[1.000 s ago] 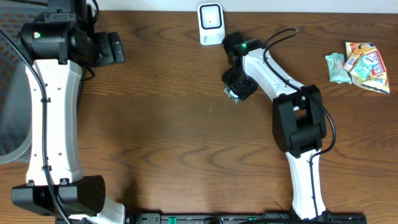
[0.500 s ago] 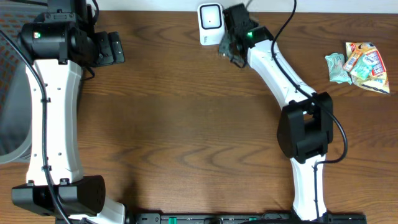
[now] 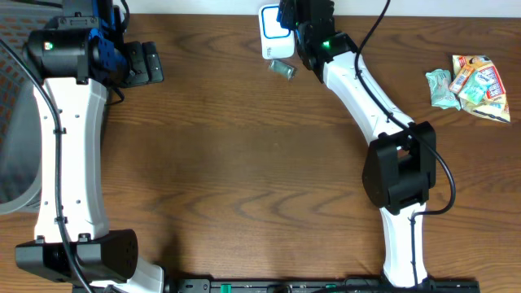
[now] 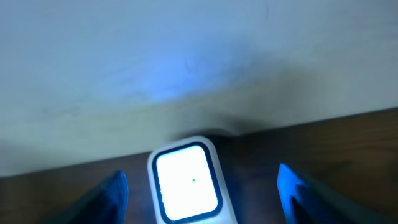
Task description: Scan the item barcode
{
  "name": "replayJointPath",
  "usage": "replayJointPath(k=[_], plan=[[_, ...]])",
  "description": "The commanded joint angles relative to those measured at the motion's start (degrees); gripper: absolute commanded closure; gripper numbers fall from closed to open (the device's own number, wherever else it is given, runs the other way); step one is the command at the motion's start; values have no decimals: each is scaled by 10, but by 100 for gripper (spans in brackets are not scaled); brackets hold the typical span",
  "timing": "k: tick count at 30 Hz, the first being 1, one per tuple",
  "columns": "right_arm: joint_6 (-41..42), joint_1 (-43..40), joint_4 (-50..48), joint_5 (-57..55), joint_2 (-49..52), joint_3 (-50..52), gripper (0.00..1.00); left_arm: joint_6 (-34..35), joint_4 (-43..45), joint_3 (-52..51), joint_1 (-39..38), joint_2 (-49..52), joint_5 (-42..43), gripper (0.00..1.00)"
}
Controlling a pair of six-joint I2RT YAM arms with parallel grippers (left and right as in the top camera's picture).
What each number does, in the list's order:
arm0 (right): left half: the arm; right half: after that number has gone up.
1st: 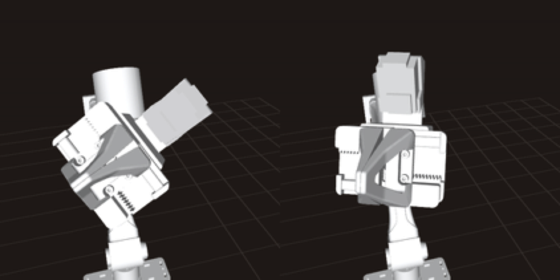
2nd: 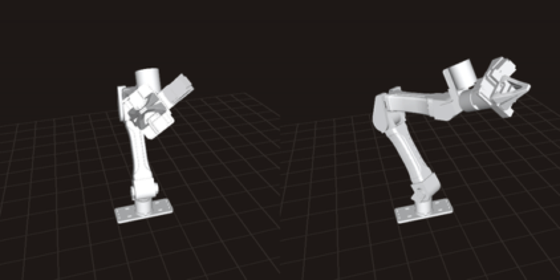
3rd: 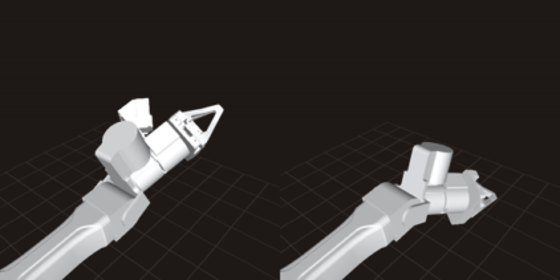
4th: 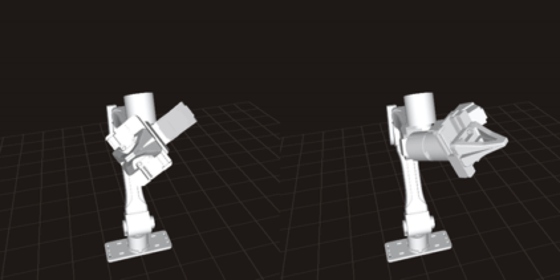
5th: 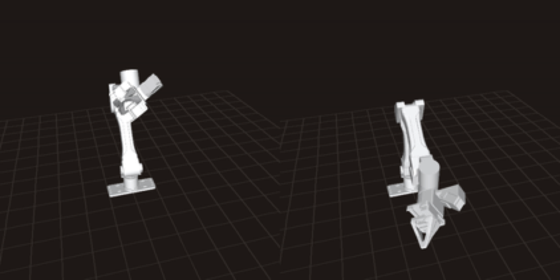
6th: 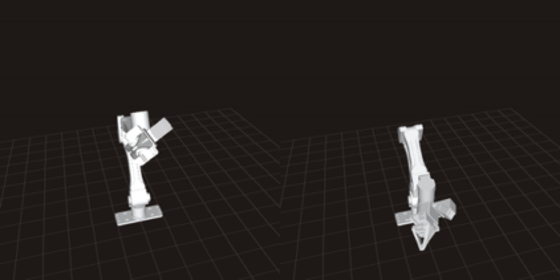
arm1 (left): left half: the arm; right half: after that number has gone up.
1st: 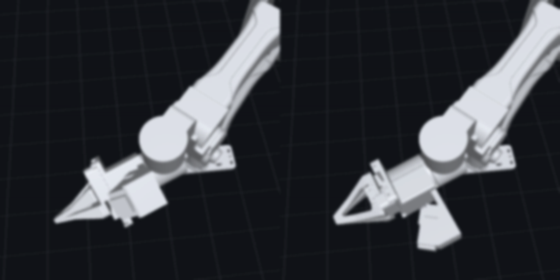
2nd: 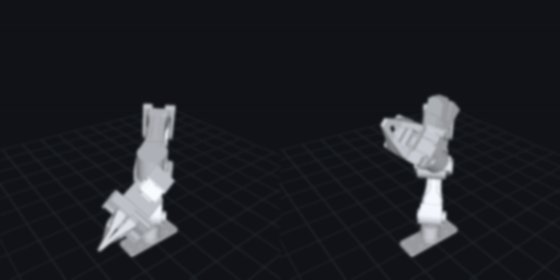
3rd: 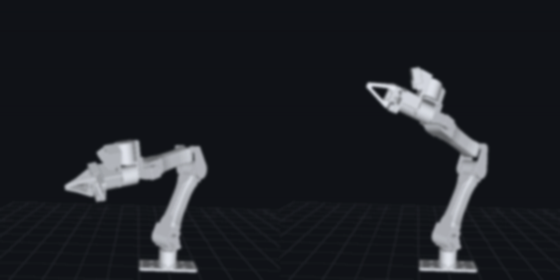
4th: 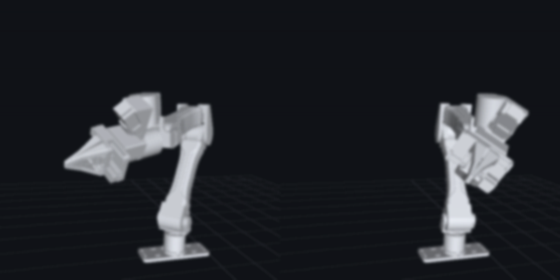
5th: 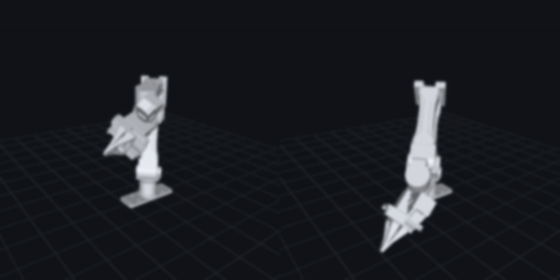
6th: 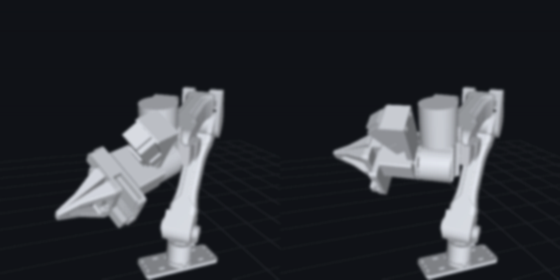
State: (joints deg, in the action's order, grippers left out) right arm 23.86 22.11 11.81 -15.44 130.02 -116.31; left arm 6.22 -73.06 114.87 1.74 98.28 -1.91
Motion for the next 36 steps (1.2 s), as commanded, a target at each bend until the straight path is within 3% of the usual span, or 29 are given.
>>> replayJointPath(k=[1,11,18,24,36], plan=[[-28,4,22,-1,9,-6,24,5,0,-3,2,2,-9,2],[-21,19,180,106,9,-6,18,5,0,-3,2,2,-9,2],[130,51,266,110,12,-2,1,5,0,-3,2,2,-9,2],[234,89,267,-28,35,19,1,5,0,-3,2,2,-9,2],[239,96,237,-158,113,19,1,5,0,-3,2,2,-9,2]])
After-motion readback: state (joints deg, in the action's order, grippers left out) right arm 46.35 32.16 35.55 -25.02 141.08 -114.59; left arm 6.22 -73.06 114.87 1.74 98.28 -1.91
